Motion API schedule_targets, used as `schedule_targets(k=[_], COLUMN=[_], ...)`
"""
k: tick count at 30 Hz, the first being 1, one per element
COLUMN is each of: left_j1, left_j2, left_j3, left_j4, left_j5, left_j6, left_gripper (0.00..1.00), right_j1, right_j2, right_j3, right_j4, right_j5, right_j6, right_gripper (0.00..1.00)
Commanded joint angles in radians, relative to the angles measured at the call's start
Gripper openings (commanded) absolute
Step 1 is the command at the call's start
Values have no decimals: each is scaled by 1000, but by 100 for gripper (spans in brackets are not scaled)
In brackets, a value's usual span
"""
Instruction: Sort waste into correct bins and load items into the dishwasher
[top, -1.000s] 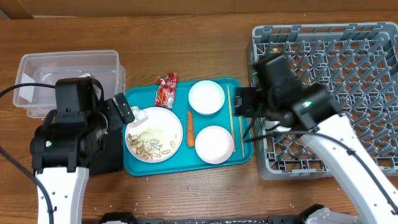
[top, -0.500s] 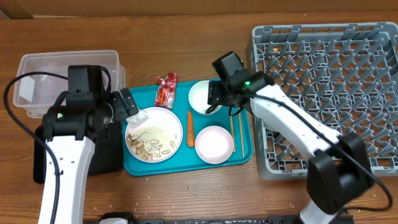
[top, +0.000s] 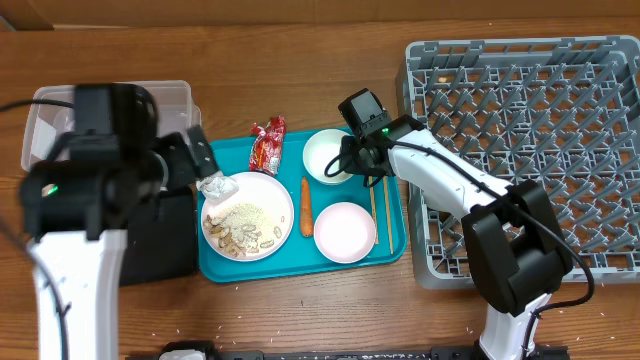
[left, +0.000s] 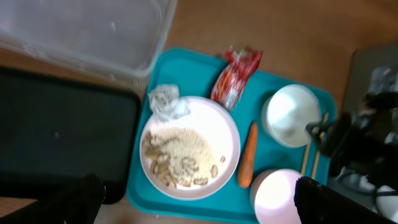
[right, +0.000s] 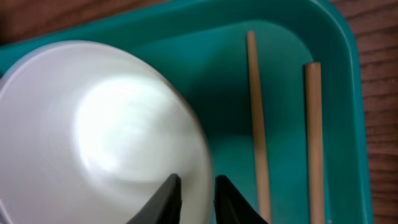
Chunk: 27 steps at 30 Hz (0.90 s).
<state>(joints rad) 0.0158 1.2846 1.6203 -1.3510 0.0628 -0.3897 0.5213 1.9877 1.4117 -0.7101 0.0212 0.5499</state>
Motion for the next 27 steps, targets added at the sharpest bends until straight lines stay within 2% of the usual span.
schedule_targets(k=[1,2,10,15,18,24,27], left_j1=[11,11,11,11,11,11,11], left_j2=[-59,-75,-254,-320,-332,-330,-330], left_j3=[157,191,251,251,251,249,249], left_j4=[-60,-79,-110,-112,-117,-119,-119], left_j5=[-132,-162,-288,-306,-306,-306,-306], left_j6=[9,9,8,8,8,8,8], left_gripper=[100,100,100,100,100,100,100], right_j1=[-2,-2,-5,-18,-38,-89,-137], right_j2=[-1,-5,-157,-287,-362,-427,-421], right_j3=[6,10,82,94,94,94,86], right_j4=[-10,-24,-130,-157,-184,-256,-265], right_j5=[-7,-6,56,110,270,903,1155], right_j6=[-4,-7,-49,-48,-49,-49,-49], right_gripper=[9,4,4,4,4,4,4])
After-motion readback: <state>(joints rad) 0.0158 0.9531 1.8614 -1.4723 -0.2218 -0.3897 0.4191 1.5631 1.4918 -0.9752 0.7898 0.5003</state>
